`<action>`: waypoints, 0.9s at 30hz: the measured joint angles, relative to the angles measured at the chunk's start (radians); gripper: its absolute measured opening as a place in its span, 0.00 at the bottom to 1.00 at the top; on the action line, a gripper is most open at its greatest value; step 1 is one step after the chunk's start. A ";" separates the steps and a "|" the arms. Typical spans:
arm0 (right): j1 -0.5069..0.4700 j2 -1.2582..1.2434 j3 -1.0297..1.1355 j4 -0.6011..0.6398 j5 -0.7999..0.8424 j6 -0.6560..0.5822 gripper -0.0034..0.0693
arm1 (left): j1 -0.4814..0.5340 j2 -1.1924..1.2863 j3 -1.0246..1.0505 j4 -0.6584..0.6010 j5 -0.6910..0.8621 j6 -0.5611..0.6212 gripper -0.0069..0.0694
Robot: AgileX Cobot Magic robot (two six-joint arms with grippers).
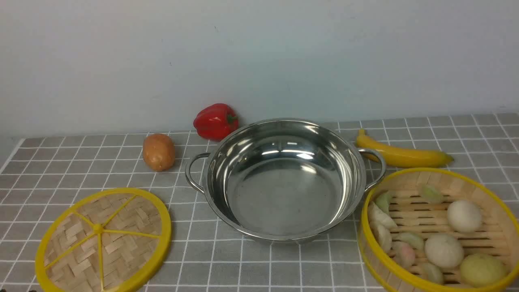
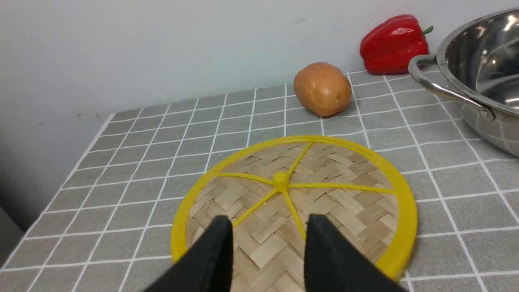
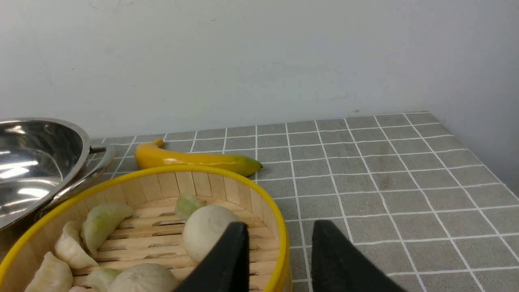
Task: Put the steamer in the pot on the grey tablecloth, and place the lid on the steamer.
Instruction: 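Reach for and grasp the rim of the bamboo steamer holding the buns with the right gripper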
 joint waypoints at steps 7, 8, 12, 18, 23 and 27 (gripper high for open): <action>0.000 0.000 0.000 0.000 0.000 0.000 0.38 | 0.000 0.000 0.000 0.000 0.000 0.000 0.41; 0.000 0.000 0.000 0.000 0.000 0.000 0.38 | 0.000 0.000 0.000 0.000 0.000 0.000 0.41; 0.000 0.000 0.000 0.000 0.000 0.000 0.38 | 0.000 0.000 0.000 0.000 0.000 0.000 0.41; 0.000 0.000 0.000 0.000 0.000 0.000 0.38 | 0.000 0.000 0.000 0.000 0.000 0.000 0.41; 0.000 0.000 0.000 0.000 0.000 0.000 0.38 | 0.000 0.000 0.000 0.000 0.000 0.000 0.41; 0.000 0.000 0.000 0.000 0.000 0.000 0.38 | 0.000 0.000 0.000 0.009 0.000 0.003 0.41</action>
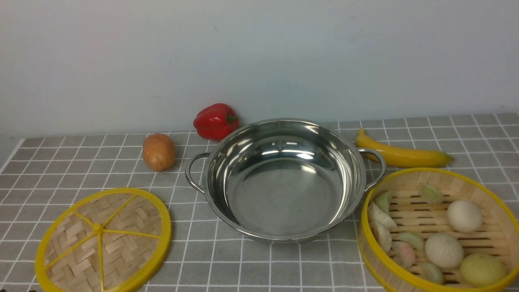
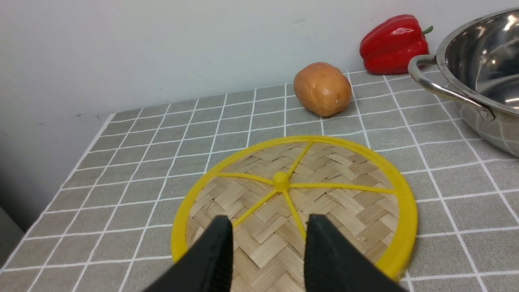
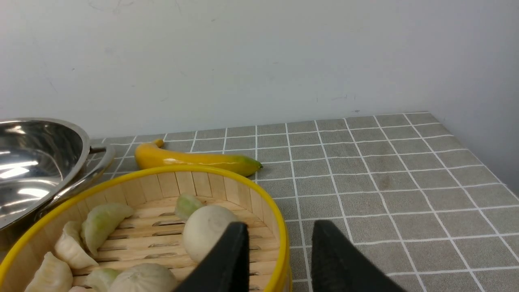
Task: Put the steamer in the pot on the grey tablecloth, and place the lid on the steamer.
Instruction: 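Reach for and grasp the rim of the bamboo steamer holding the buns with the right gripper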
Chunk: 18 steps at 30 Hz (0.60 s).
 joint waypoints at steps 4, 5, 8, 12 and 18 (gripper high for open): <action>0.000 0.000 0.000 0.000 0.000 0.000 0.38 | 0.000 0.000 0.000 0.080 0.000 0.037 0.41; 0.000 0.000 0.000 0.000 0.000 -0.001 0.38 | 0.000 0.000 0.000 0.100 0.000 0.047 0.41; 0.000 0.000 0.000 0.000 0.000 -0.002 0.38 | 0.000 0.000 0.000 0.156 0.000 0.059 0.41; 0.000 0.000 0.000 0.006 0.000 0.000 0.38 | 0.000 0.000 0.000 0.184 0.000 0.062 0.41; 0.000 0.000 0.000 0.107 0.000 0.056 0.38 | 0.000 0.000 0.000 0.190 -0.001 0.062 0.41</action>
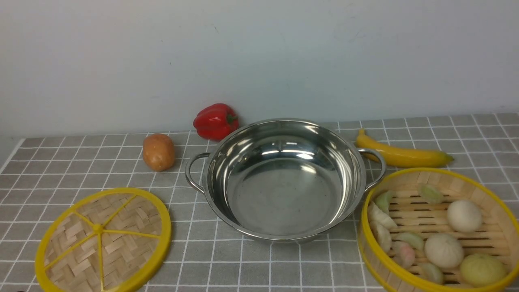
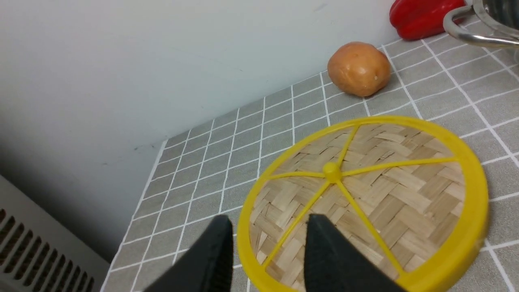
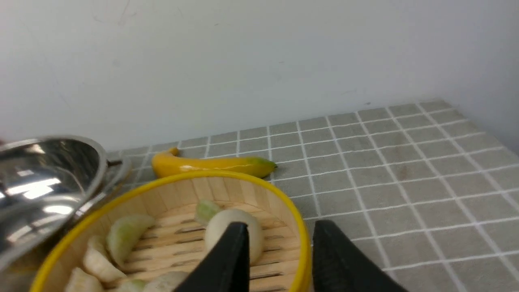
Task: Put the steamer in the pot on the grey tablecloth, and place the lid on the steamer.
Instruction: 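Reach for and grasp the rim of the bamboo steamer holding the buns with the right gripper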
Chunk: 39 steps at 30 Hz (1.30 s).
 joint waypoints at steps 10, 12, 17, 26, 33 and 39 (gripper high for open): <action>0.000 0.000 0.000 0.405 -0.001 0.113 0.38 | 0.000 0.000 0.000 -0.271 -0.210 -0.140 0.41; 0.000 0.000 0.000 0.451 -0.001 0.120 0.38 | 0.000 0.000 0.000 -0.348 -0.237 -0.156 0.41; 0.000 0.000 0.000 0.467 -0.001 0.123 0.38 | 0.000 0.000 0.000 -0.383 -0.244 -0.161 0.41; 0.000 0.000 0.000 0.657 -0.020 0.134 0.38 | 0.000 0.000 0.000 -0.466 -0.388 -0.371 0.41; 0.000 0.000 0.000 0.834 -0.024 0.075 0.38 | 0.000 0.000 0.000 -0.486 -0.554 -0.513 0.41; 0.000 0.000 -0.076 0.986 -0.079 -0.086 0.38 | 0.000 0.000 0.000 -0.486 -0.704 -0.517 0.41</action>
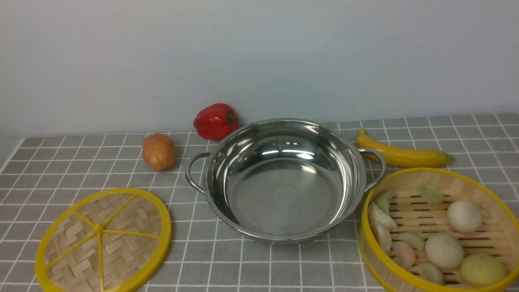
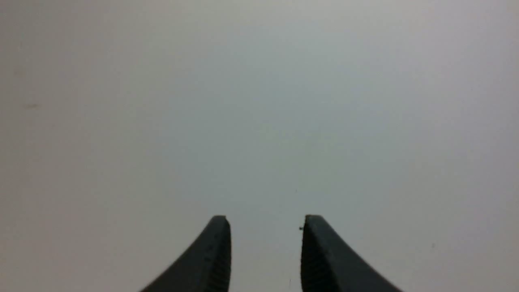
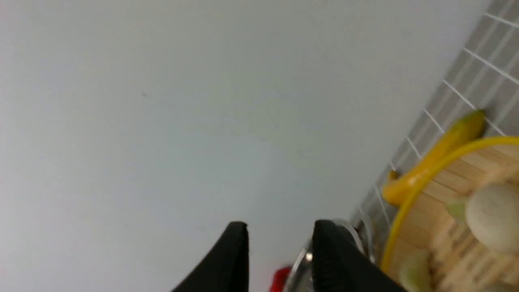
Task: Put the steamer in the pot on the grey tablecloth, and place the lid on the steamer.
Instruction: 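Reach for and grasp the rim of the bamboo steamer holding the buns with the right gripper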
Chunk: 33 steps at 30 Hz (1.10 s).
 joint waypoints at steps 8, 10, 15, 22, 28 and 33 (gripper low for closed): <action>0.000 -0.004 -0.318 0.073 -0.104 -0.443 0.38 | 0.000 0.000 -0.004 0.000 -0.291 0.000 0.41; 0.000 0.021 -0.432 0.040 -0.083 -0.595 0.38 | 0.000 0.016 -0.048 0.000 -0.245 0.013 0.41; 0.000 0.164 -0.566 -0.041 0.054 -0.683 0.38 | 0.000 0.108 -0.193 0.066 -0.016 0.086 0.41; 0.000 0.517 -0.700 -0.234 0.387 -0.607 0.38 | 0.000 0.369 -0.450 0.252 0.431 0.129 0.41; 0.000 0.873 -0.813 -0.644 0.699 -0.293 0.38 | 0.000 0.683 -0.655 0.277 0.923 0.143 0.41; 0.000 1.048 -0.842 -0.923 0.789 -0.151 0.38 | 0.000 0.870 -0.730 0.260 1.126 0.217 0.41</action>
